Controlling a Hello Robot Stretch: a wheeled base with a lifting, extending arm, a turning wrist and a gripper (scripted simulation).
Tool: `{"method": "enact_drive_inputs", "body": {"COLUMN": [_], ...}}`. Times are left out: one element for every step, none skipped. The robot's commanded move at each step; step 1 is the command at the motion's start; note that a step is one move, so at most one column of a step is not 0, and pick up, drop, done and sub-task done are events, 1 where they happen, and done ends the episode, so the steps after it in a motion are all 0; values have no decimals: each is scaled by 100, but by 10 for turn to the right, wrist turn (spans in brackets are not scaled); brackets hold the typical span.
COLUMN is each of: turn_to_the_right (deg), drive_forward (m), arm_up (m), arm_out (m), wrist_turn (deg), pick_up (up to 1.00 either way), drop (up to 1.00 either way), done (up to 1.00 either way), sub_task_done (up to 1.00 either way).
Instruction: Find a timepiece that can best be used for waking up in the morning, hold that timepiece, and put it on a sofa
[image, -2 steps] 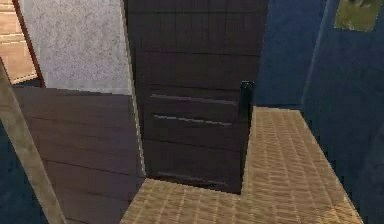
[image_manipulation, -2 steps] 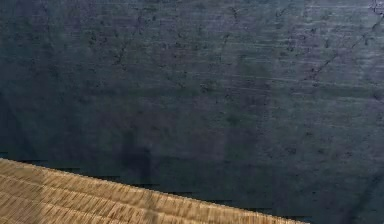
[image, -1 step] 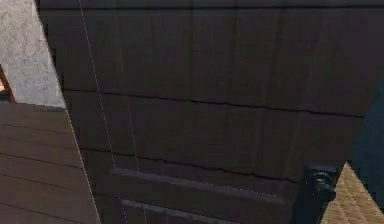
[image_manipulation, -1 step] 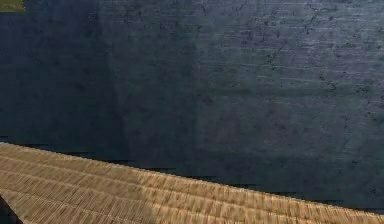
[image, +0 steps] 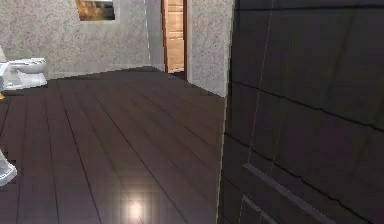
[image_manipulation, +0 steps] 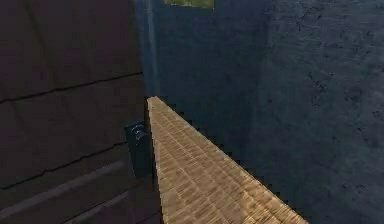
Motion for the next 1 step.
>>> {"method": "enact_drive_inputs", "body": {"turn_to_the_right": [0], "drive_forward": [55], "arm_up": [0], "arm_out": [0], "wrist_turn": [0], "pick_up": [0], "drop": [0], "done": [0], "sub_task_done": [0]}}
